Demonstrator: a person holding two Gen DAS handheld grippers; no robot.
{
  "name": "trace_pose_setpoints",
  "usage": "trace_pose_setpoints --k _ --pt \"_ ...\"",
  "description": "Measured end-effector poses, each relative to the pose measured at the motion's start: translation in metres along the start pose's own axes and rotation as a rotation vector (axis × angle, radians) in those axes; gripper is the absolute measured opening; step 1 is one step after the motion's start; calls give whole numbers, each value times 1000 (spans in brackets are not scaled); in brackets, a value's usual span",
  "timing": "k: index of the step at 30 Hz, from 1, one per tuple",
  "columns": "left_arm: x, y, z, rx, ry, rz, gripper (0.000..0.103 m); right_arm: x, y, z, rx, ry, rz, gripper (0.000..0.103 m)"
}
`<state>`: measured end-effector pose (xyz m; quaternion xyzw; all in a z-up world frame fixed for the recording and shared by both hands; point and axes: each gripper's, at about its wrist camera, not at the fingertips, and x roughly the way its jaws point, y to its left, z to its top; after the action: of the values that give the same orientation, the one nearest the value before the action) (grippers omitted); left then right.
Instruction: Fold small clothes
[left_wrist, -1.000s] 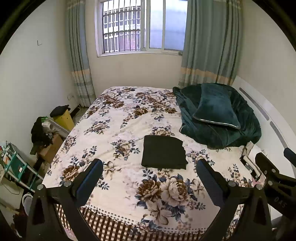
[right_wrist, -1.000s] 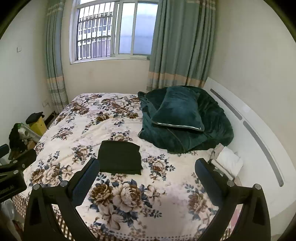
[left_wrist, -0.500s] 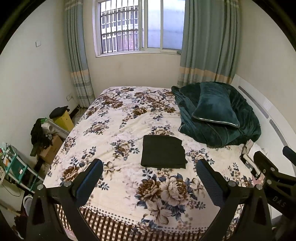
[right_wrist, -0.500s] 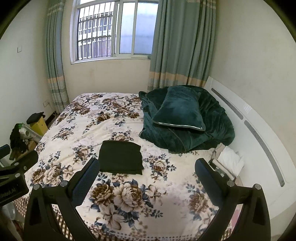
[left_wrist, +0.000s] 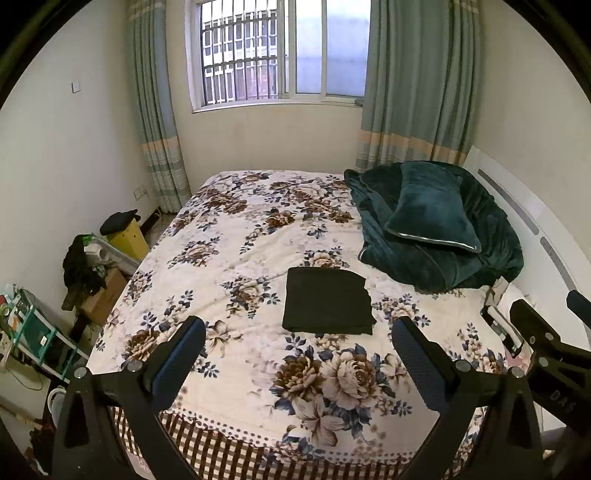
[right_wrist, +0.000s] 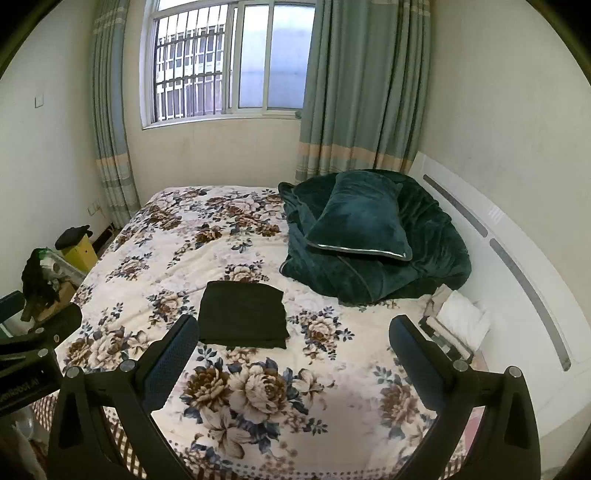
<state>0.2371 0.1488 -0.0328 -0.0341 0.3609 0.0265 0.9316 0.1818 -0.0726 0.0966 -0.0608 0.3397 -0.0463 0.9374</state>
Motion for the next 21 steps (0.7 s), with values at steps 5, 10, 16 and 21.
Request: trace_pose_setpoints --k 5,10,16,21 --pt "-1 2 0 2 -3 4 103 0 2 0 1 0 1 103" --pt "0 3 0 6 -2 3 103 2 5 1 2 -1 0 103" --pt "1 2 2 8 6 2 103 2 5 1 1 0 0 103" --pt "0 2 2 8 5 5 103 1 7 0 5 -1 -1 103"
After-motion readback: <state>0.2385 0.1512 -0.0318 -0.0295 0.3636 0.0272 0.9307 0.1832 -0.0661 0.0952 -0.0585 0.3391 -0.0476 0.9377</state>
